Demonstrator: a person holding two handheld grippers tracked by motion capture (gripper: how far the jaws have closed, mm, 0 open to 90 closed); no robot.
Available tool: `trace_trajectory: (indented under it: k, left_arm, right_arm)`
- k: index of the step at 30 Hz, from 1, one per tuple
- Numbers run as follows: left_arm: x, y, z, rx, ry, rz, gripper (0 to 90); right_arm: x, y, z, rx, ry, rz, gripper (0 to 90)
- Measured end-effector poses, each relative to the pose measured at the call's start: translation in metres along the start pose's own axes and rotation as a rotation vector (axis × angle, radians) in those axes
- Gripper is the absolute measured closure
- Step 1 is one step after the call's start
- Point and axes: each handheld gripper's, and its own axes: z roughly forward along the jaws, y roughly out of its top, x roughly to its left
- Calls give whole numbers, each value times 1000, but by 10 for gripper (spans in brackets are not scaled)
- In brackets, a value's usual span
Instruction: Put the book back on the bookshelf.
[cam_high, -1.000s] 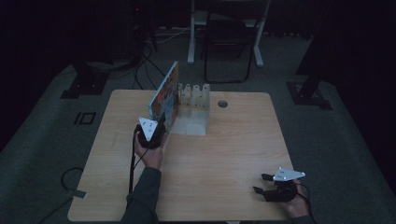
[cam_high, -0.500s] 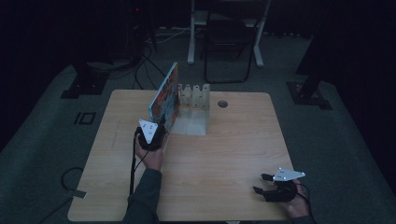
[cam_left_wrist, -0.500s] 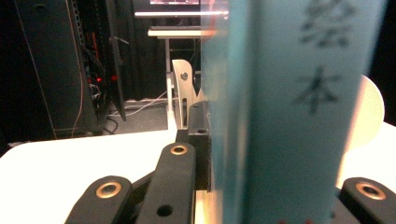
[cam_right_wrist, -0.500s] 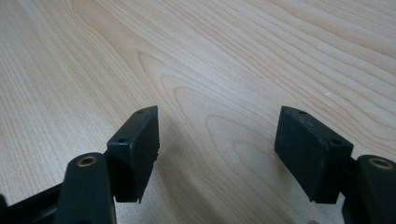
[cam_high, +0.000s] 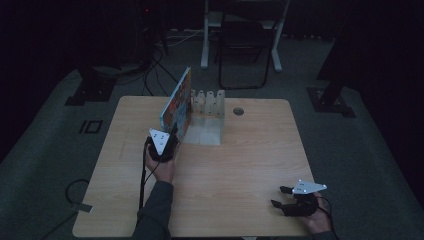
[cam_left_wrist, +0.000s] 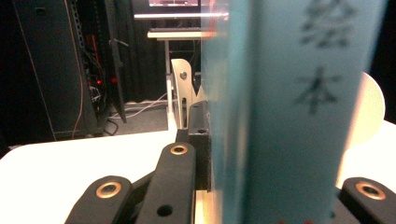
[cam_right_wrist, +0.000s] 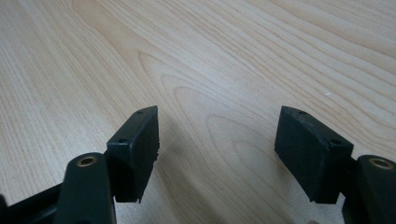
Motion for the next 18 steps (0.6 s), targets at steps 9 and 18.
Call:
trace_trajectory:
  k: [9,18]
  left_arm:
    - [1,-3,-3,-1,-13,11,810]
    - [3,-8,-7,-3,-11,-11,810]
  right_arm:
    - [0,0,0,0,0,0,301]
    - [0,0,0,-1,2,1,301]
